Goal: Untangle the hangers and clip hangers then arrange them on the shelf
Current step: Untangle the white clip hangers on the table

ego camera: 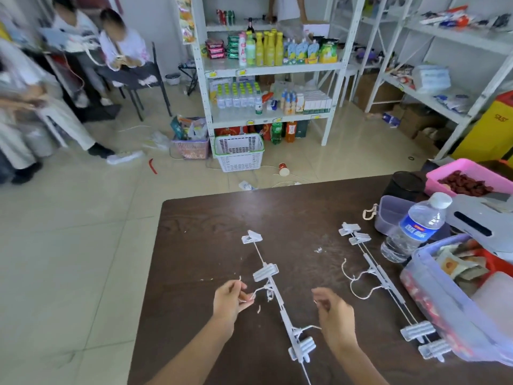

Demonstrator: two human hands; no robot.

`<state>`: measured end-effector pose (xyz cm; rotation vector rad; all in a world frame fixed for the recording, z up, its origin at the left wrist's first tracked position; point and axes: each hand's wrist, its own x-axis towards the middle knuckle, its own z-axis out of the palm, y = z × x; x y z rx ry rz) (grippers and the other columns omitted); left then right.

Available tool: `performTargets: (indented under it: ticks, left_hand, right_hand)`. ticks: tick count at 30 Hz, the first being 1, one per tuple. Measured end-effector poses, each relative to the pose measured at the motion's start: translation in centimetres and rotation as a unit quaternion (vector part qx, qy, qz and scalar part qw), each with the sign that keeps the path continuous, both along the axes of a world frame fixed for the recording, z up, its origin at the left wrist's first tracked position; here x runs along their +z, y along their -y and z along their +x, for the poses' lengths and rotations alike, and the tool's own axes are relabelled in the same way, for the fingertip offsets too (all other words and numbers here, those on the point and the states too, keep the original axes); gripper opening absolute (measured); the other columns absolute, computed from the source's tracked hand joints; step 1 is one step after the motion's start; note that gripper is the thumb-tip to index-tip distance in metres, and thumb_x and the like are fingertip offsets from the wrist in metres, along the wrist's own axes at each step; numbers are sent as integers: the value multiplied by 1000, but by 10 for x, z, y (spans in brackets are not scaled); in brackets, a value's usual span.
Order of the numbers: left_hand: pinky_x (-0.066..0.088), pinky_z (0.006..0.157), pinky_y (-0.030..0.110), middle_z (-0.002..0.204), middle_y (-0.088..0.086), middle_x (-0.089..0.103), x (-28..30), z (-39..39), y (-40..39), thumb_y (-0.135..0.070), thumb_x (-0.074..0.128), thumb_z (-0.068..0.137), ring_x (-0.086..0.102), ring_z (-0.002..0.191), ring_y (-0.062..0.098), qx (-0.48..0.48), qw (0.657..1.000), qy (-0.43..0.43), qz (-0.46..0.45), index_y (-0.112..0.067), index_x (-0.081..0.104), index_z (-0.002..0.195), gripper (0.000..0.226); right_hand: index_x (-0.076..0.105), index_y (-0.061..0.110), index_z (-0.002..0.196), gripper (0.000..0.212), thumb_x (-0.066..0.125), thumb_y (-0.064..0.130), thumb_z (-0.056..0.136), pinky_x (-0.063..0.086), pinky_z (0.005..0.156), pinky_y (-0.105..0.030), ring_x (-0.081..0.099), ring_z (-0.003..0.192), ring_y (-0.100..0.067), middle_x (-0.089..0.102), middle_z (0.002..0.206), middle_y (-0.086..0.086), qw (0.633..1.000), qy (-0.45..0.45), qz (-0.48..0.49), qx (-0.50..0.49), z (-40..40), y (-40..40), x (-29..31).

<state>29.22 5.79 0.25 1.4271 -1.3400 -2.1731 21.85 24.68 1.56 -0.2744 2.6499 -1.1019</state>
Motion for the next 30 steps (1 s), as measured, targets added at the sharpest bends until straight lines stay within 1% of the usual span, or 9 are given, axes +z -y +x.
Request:
performTargets:
  ticks: [2,4,10,13,17,21,23,28,30]
  left_hand:
    - [58,53,26,31,2,48,0,11,10,0,38,97,56,57,24,13,1000,6,-7,-1,52,63,37]
    - [57,56,29,42,8,50,0,21,16,0,39,97,56,53,21,20,1000,15,-16,-1,52,61,38]
    - [54,37,24,25,6,46,-8,28,30,2,37,97,53,27,13,58,998,-4,14,3,48,61,38]
    - [53,35,23,30,10,46,-8,27,34,4,37,97,54,35,24,66,998,-6,-1,3,49,60,38]
    - [52,37,21,46,10,45,-5,22,36,4,37,96,46,51,23,71,997,13,-37,2,50,59,39]
    - [52,36,17,48,9,44,0,19,37,3,39,95,45,49,23,52,996,35,-67,0,51,60,38]
    - [52,38,18,40,9,44,1,18,38,2,40,95,45,46,20,43,995,40,-76,-1,52,59,39]
    - [54,78,40,27,-4,53,6,18,40,-6,44,94,54,48,18,-20,983,92,-157,-12,58,60,37]
    - [54,81,40,29,-5,55,11,17,41,-8,46,92,56,48,15,-33,979,102,-174,-15,59,60,36]
  right_hand:
    - [72,11,95,32,56,-12,80,51,80,-21,69,80,-12,74,82,-3,996,70,6,47,-5,11,7]
    - [69,17,83,38,55,-17,76,50,57,-10,62,53,5,69,63,5,984,157,-24,85,-7,23,17]
    - [66,-3,83,38,44,-33,76,45,34,-19,54,32,-13,61,52,-17,895,370,-230,97,-5,53,37]
    - [66,-5,83,33,57,-33,67,44,33,-17,57,32,-18,64,52,-16,878,386,-268,90,4,54,47]
    - [67,0,88,10,59,-4,85,46,41,-19,63,43,-20,69,75,-11,875,395,-277,35,26,54,54]
    - [63,-1,78,27,42,-16,87,20,24,-8,32,17,-4,58,61,-16,908,319,-272,7,33,67,56]
    - [61,0,74,33,36,-16,88,16,26,-5,24,17,-1,49,54,-12,896,326,-300,-18,31,75,61]
    - [61,2,79,33,33,-8,93,17,34,-6,18,26,-3,43,44,1,849,351,-393,15,20,87,82]
    - [61,4,80,33,33,-8,93,19,32,-6,18,27,-3,40,42,3,842,340,-416,42,17,92,93]
